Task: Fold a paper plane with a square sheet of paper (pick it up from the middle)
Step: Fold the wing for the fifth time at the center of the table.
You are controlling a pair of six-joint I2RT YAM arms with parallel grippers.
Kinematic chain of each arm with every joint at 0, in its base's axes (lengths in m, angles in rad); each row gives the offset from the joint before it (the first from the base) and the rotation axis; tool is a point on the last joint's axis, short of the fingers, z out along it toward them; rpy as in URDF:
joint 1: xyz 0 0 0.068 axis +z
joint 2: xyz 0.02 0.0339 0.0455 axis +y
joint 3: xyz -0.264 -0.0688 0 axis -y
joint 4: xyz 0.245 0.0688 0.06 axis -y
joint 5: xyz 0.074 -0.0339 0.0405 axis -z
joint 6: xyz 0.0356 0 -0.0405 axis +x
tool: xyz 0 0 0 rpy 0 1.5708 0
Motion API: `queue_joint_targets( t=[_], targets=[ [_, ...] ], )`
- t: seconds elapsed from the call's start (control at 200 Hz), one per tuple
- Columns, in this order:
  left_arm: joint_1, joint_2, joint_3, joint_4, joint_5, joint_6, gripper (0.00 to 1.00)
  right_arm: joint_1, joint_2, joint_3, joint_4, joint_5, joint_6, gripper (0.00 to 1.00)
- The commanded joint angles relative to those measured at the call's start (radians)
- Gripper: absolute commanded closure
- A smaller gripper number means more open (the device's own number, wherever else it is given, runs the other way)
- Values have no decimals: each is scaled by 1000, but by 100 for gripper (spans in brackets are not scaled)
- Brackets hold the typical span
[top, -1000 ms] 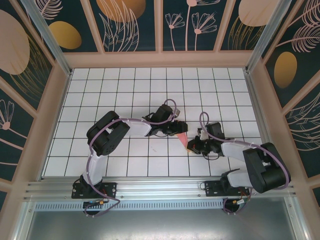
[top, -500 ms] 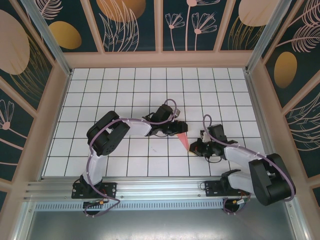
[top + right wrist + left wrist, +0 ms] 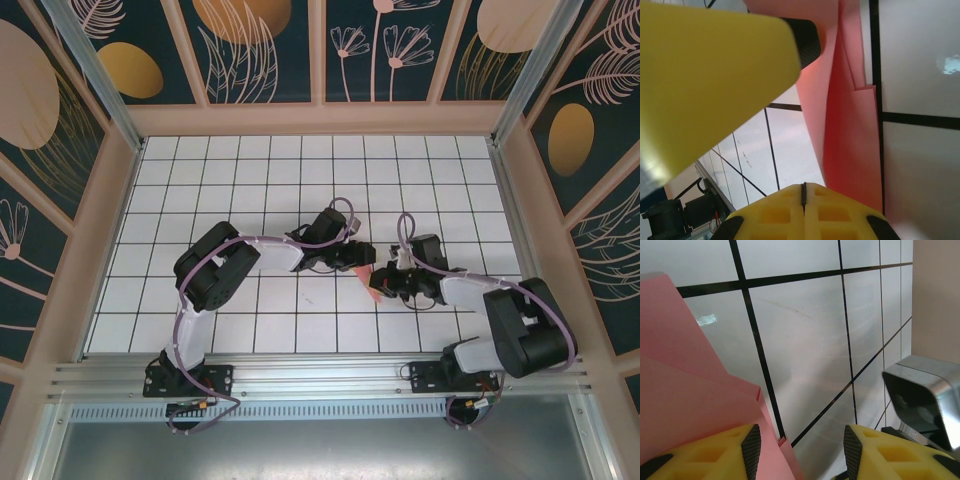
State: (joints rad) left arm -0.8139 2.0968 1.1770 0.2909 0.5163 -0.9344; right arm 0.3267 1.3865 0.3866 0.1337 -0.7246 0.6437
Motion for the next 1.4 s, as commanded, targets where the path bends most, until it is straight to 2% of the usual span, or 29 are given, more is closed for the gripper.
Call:
queue_joint_targets(
  t=[0.0,0.175,0.4,0.54,0.806,1.396],
  targets=[
    [1,55,-1,-81,-36,31,49,-12,60,13,53,1,-22,100],
    [4,45,8,-79,-38,52,49,-39,157,-11,-45,92,-73,100],
    [54,36,-7,-34,-38,87,49,-42,171,-61,-85,138,-84,100],
    [97,32,-46,54,-3,104,49,-43,170,-60,-105,143,-100,100],
    [130,52,-41,106,15,118,48,-43,176,-54,-117,138,-116,100],
    [193,118,125,-3,76,211,45,-44,196,-46,-129,139,-124,100]
  ],
)
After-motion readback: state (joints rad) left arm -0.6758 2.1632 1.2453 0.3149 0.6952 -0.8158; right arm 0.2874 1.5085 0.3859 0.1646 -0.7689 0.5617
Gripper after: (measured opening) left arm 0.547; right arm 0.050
